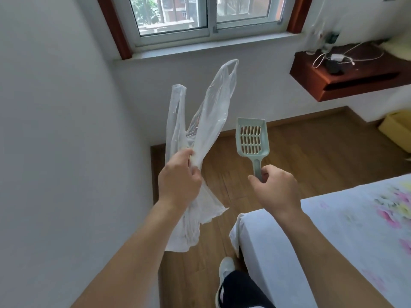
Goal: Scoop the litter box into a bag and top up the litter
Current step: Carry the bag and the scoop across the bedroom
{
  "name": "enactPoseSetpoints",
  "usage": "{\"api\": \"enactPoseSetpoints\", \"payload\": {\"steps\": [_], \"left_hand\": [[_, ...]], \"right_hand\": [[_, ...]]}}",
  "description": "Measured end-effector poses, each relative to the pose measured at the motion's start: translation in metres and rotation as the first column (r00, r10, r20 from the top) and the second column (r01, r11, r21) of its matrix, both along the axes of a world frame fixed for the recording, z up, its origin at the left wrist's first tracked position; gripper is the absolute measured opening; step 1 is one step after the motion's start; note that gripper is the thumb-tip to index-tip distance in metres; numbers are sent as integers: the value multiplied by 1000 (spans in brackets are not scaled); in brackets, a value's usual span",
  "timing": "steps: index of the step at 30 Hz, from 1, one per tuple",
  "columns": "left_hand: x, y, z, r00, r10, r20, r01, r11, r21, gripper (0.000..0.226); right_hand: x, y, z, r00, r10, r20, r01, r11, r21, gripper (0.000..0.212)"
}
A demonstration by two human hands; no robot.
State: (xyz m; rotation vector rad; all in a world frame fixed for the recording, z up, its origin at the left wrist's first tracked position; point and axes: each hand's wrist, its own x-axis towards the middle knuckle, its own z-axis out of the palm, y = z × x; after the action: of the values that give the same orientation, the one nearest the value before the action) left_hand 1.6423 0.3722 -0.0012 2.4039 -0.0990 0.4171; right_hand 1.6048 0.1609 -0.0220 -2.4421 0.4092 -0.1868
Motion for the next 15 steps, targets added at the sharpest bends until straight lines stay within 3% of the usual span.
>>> {"api": "enactPoseSetpoints", "payload": {"steps": [15], "left_hand": [[258,-91,9,984,-175,-39,178,982,68,29]], "right_hand": [[231,-83,4,980,-196,-22,195,980,-26,19]]}}
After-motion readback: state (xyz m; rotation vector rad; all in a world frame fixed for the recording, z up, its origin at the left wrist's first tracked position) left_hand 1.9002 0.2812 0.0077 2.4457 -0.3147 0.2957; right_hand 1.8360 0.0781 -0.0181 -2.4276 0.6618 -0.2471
